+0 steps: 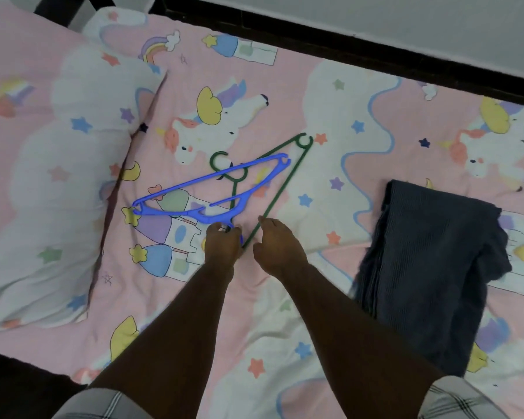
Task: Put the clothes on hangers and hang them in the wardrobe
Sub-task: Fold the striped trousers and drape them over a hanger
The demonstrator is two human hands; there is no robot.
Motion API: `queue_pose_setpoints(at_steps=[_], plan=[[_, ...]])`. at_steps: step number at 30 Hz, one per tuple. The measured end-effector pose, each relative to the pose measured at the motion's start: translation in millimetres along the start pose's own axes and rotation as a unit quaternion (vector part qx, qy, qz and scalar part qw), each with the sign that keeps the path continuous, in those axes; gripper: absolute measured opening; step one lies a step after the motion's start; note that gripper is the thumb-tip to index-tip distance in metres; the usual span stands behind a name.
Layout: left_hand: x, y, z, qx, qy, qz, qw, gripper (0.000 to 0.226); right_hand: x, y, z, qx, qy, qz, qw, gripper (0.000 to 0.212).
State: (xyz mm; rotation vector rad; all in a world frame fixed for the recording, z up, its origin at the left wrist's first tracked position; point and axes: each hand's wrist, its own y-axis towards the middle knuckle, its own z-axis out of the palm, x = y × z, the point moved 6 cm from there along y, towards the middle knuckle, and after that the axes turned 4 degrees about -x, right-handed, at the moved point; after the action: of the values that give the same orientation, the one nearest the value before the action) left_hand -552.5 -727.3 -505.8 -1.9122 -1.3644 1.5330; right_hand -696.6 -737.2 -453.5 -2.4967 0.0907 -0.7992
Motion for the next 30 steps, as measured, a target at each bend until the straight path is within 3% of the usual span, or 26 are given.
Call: queue_pose_setpoints(at_steps=[3, 7, 11, 16, 21, 25, 28, 30], plan=[[-4, 9, -2, -0.024, 0.095, 0.034, 0.995, 0.03, -2, 7, 8, 0.009, 0.006, 0.013, 1.0, 0.065], [-6, 11, 1, -0.028, 0.214, 0.061, 0.974, 0.066, -10, 2, 8, -0.003, 0.013, 0.032, 0.999, 0.064], [-10, 7, 2, -0.031, 0.318, 0.07, 0.945, 0.078, -17, -2, 6, -0.001, 0.015, 0.031, 0.999, 0.065], [-1, -2, -6, -0.069, 0.365, 0.062, 0.926, 0.048, -28, -3, 1, -0.007, 0.029, 0.037, 0.999, 0.066], [-5, -23, -19, -0.124, 0.385, 0.092, 0.91, 0.033, -31, -13, -8, -0.028, 0.046, 0.027, 0.998, 0.067], [-22, -62, -19, -0.154, 0.373, 0.192, 0.895, 0.023, -32, -37, -45, -0.119, 0.036, 0.002, 0.992, 0.073], [-37, -108, -5, -0.16, 0.407, 0.281, 0.854, 0.021, -39, -67, -89, -0.257, -0.062, -0.059, 0.963, 0.071], [-46, -144, 12, -0.152, 0.425, 0.356, 0.818, 0.019, -56, -91, -112, -0.274, -0.136, -0.052, 0.95, 0.065]])
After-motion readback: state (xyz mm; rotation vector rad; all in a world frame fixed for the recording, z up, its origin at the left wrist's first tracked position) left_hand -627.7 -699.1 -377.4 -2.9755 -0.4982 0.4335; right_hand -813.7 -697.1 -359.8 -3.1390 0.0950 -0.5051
